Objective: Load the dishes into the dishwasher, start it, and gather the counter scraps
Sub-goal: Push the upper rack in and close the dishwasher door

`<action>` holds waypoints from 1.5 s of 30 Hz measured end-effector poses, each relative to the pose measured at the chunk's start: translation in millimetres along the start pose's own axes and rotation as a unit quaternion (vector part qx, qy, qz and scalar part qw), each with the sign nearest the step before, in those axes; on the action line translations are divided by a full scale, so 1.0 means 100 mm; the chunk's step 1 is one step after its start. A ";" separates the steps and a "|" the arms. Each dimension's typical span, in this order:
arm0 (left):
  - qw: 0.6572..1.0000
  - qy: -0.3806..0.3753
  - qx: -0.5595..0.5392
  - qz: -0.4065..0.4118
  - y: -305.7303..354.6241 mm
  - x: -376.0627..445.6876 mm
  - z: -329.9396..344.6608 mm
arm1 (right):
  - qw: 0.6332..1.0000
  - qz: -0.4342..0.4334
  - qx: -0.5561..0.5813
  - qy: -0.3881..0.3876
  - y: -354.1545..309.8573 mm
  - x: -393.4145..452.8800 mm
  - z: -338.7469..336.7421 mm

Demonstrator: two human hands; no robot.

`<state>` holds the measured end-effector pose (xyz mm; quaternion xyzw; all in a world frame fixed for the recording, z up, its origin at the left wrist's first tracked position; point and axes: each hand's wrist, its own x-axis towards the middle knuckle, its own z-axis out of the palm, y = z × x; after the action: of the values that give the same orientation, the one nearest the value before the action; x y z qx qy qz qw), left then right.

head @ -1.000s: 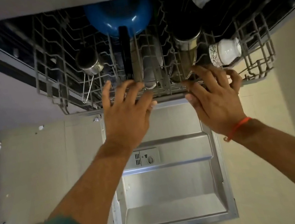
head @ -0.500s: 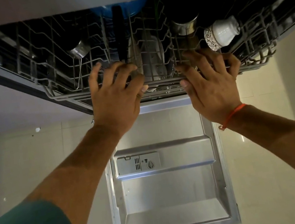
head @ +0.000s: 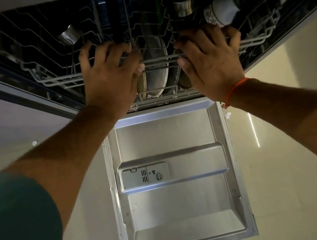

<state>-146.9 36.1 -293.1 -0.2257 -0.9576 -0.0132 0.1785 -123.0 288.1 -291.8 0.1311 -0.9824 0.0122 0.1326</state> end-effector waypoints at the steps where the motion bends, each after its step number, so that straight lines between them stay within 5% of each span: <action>1: 1.000 -0.008 0.000 0.001 0.00 0.00 0.00 | 1.000 -0.001 -0.002 -0.006 0.01 0.00 0.00; 14: 0.983 -0.163 -0.059 -0.058 0.07 0.03 -0.30 | 0.987 0.012 0.024 -0.160 -0.03 0.08 -0.35; 19: 0.978 -0.162 -0.083 -0.105 0.38 -0.53 -0.46 | 0.984 0.076 0.069 -0.143 -0.31 -0.39 -0.44; 22: 0.956 -0.232 -0.132 -0.124 0.61 -1.07 -0.52 | 0.974 0.072 0.104 -0.186 -0.53 -0.92 -0.45; 28: 0.829 -0.383 -0.244 -0.326 0.99 -2.13 -0.59 | 0.925 0.175 0.162 -0.295 -0.87 -2.02 -0.30; 35: 0.582 -0.371 -0.436 -0.578 1.41 -3.06 -0.78 | 0.840 0.317 0.244 -0.368 -1.23 -2.94 -0.38; 39: 0.543 -0.390 -0.432 -0.606 1.64 -3.54 -0.86 | 0.800 0.366 0.289 -0.378 -1.35 -3.35 -0.39; 45: 0.504 -0.377 -0.445 -0.637 2.09 -4.10 -1.08 | 0.665 0.498 0.436 -0.345 -1.50 -4.03 -0.47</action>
<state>322.8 37.1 -346.4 0.4122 -0.6881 -0.4612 -0.3793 303.6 248.9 -354.3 -0.3401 -0.7595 0.4575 -0.3135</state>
